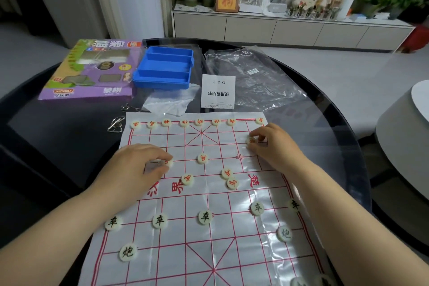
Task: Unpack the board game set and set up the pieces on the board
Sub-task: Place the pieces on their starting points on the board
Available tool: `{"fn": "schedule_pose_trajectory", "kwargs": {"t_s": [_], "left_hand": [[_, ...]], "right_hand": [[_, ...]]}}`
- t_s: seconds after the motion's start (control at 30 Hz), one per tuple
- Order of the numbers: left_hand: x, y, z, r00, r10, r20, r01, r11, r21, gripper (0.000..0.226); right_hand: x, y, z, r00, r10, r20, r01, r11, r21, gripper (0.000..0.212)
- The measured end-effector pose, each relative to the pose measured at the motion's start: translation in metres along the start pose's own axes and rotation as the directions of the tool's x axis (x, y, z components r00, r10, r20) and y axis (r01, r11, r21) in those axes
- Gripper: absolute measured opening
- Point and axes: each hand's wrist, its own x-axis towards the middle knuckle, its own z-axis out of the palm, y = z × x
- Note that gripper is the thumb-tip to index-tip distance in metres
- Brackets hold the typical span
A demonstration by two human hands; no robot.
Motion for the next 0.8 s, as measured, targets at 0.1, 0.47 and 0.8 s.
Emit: {"fn": "schedule_pose_trajectory", "kwargs": {"t_s": [0.1, 0.47, 0.8], "left_hand": [[-0.004, 0.001, 0.004, 0.998, 0.043, 0.049, -0.046, 0.997, 0.062, 0.030], [0.004, 0.021, 0.021, 0.986, 0.144, 0.091, -0.159, 0.967, 0.197, 0.043], [0.003, 0.016, 0.029, 0.984, 0.167, 0.064, -0.176, 0.968, 0.178, 0.030]], "right_hand": [[-0.008, -0.006, -0.005, 0.999, -0.040, -0.016, 0.041, 0.999, 0.022, 0.036], [-0.040, -0.042, 0.010, 0.964, -0.151, 0.221, 0.158, 0.987, -0.016, 0.031], [-0.042, -0.051, 0.019, 0.978, -0.120, 0.168, 0.145, 0.979, -0.143, 0.028]]}}
